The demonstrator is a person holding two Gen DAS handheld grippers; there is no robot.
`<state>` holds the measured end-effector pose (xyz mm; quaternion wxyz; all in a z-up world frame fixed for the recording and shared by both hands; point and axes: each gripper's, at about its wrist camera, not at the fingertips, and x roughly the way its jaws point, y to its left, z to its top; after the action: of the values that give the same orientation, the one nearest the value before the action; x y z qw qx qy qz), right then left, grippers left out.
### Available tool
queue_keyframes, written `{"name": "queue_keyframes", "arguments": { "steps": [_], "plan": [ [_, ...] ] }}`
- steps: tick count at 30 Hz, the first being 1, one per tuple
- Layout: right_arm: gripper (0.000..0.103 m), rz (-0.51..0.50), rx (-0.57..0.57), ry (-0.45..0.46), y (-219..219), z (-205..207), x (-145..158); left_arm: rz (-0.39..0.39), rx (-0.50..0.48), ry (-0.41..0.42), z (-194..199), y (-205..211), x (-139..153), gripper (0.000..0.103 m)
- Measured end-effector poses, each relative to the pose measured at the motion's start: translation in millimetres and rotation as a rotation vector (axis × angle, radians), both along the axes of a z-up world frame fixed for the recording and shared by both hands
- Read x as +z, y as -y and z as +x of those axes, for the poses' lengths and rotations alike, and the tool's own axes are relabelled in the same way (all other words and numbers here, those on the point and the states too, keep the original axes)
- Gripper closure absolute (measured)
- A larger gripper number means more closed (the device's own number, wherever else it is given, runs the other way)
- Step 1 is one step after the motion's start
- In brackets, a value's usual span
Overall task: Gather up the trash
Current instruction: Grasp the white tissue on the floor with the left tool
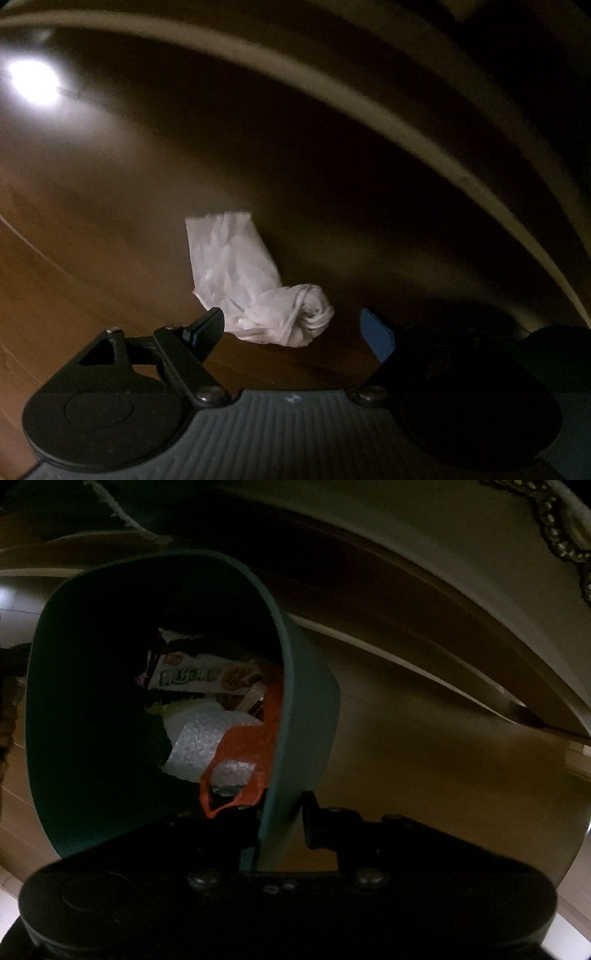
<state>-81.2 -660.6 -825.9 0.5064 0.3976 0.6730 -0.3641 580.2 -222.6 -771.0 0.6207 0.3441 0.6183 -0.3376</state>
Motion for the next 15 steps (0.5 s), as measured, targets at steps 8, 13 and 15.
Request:
{"name": "queue_keyframes", "arguments": {
  "steps": [8,13,15],
  "plan": [
    [0.089,-0.004,0.0,0.027,4.1,-11.9,-5.0,0.018,-0.014,0.006,-2.0,-4.9,-14.0,0.073],
    [0.089,-0.019,-0.005,0.023,1.5,-20.6,-16.4,0.032,-0.02,0.032,-1.6,-12.4,0.5,0.077],
    [0.089,-0.028,0.001,0.017,-1.9,-21.3,-10.6,0.036,-0.022,0.041,-0.3,-19.7,15.2,0.078]
  ]
}}
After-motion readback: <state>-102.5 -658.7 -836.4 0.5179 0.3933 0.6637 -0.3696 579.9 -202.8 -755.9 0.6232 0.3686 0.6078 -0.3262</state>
